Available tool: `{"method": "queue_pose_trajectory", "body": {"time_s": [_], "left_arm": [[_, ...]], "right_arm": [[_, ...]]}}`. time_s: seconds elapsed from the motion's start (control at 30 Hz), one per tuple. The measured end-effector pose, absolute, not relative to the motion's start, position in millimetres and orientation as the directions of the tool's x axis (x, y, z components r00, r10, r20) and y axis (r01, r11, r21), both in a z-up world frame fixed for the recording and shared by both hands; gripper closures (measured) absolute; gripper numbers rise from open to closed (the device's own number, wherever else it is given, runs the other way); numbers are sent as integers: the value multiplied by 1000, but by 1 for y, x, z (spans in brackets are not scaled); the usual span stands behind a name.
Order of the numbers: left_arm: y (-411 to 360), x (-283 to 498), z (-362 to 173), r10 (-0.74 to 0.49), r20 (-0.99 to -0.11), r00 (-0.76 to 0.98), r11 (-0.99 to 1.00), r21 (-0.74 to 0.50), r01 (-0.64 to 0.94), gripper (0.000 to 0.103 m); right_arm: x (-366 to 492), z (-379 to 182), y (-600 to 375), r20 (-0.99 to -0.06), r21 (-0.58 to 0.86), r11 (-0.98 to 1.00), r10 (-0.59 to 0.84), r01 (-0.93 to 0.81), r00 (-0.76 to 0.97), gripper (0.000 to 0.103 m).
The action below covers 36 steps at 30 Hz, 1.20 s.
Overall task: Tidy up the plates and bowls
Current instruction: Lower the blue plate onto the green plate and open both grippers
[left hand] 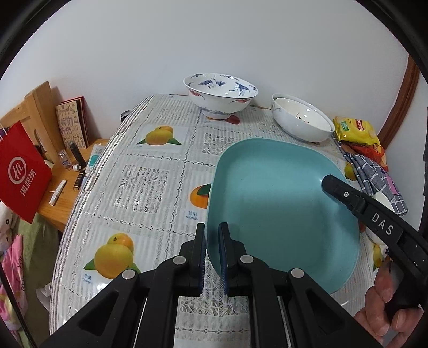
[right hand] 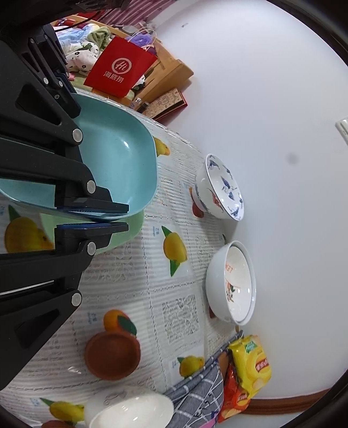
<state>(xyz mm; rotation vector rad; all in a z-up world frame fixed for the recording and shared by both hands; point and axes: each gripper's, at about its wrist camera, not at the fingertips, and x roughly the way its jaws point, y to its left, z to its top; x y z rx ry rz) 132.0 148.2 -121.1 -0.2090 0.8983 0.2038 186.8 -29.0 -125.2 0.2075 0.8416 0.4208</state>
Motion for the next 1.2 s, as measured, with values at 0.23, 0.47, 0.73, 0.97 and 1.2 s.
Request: {"method": "queue_pose_trajectory", "body": {"time_s": [0.23,0.47,0.73,0.97,1.2], "left_arm": [[150,146,-136,87,-806,585,956,-98,-278,93],[143,158,-147,81,-817,571,959,-91,-267,93],[138,163,-154,89,-825,557,962,-75,-263,94],[138,166,-160,95,-828,552,959,-73,-274,94],[138,169,-163,113,-826,552,956,-60,-286,93]], "right_arm": [[202,-143,-24,-697,327,901,434,-285,570,96],[212,-154,-26,-718,300,915,402,-269,568,96],[222,-165,-30,-741,307,914,404,-263,536,96],[226,-170,-29,-746,313,911,410,-268,524,96],[230,-174,-25,-749,307,911,410,-276,521,96]]}}
